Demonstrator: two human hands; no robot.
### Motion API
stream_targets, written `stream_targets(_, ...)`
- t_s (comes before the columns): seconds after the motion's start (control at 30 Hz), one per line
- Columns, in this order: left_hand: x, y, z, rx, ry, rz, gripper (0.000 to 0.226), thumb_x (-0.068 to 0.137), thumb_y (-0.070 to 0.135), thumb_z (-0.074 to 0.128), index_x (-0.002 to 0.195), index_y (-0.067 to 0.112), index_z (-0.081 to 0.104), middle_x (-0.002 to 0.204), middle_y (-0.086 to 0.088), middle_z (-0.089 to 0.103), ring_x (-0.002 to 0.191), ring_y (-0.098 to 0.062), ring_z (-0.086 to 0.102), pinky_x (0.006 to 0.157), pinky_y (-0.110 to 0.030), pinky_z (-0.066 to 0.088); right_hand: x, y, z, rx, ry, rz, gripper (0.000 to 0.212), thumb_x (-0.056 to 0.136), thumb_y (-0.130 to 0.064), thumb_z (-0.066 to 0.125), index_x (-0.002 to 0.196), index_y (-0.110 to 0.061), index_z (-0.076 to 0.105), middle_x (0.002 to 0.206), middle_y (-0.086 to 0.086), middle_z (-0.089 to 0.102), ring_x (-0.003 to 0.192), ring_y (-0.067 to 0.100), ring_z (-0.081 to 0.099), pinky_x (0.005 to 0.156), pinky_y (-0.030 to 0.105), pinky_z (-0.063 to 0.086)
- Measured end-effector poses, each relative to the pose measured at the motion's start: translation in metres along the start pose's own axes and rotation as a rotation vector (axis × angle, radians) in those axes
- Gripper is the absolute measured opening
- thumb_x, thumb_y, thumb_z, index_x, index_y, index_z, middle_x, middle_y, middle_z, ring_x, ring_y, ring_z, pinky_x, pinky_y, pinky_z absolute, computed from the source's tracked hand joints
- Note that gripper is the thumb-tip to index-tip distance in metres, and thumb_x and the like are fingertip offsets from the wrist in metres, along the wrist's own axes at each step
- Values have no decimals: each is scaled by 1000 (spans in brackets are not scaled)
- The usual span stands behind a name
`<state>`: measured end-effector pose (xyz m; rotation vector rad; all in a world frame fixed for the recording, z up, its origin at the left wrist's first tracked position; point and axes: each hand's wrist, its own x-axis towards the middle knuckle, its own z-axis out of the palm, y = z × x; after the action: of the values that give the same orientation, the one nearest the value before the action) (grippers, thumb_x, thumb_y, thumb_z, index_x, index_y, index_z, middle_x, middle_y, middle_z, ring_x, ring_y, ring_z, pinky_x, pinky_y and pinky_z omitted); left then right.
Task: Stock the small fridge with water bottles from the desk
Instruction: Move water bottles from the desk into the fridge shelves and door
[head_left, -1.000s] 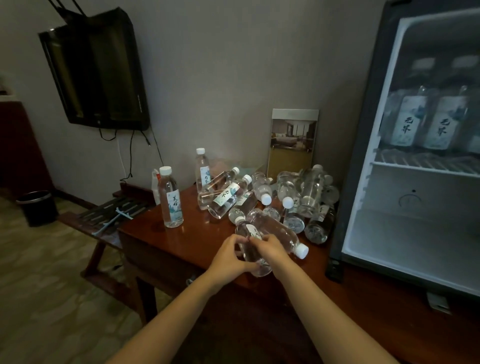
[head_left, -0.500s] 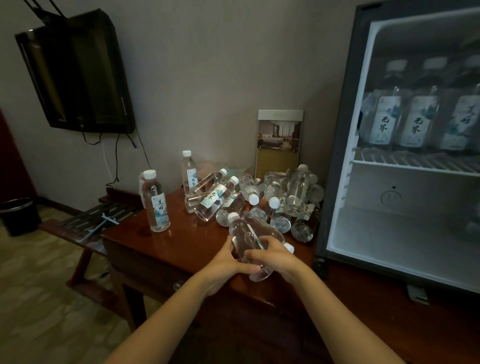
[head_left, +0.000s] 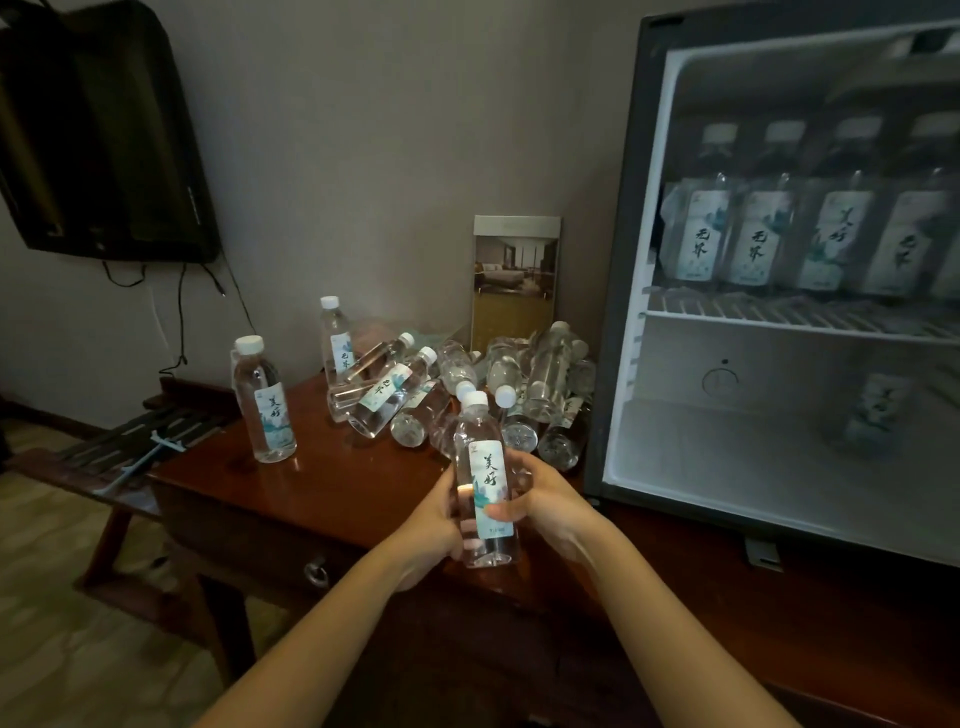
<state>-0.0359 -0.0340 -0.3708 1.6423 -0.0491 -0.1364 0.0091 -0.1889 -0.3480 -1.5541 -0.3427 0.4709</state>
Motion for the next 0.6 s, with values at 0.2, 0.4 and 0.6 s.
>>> stream_targets(0.2, 2, 11, 19, 99, -20, 87, 92, 70, -11, 64, 142, 34, 29, 122, 1, 59, 109, -16, 61, 80, -36, 55, -19, 0, -15, 17, -35, -27, 85, 67, 16, 69, 128, -35, 38, 122, 7, 59, 112, 26, 59, 90, 44, 53)
stream_targets(0.4, 14, 15, 50, 122, -62, 97, 87, 75, -8, 64, 141, 36, 30, 127, -1, 54, 114, -18, 57, 90, -45, 53, -43, -2, -37, -60, 8, -115, 98, 66, 12, 73, 136, -38, 26, 124, -1, 56, 115, 18, 56, 91, 37, 52)
stream_targets(0.6, 28, 34, 93, 143, -221, 183, 104, 64, -32, 42, 137, 41, 26, 124, 1, 56, 112, -12, 59, 78, -30, 55, -66, 5, -78, -63, 220, -100, 89, 63, 6, 75, 136, -27, 35, 117, 4, 62, 109, 19, 60, 88, 33, 52)
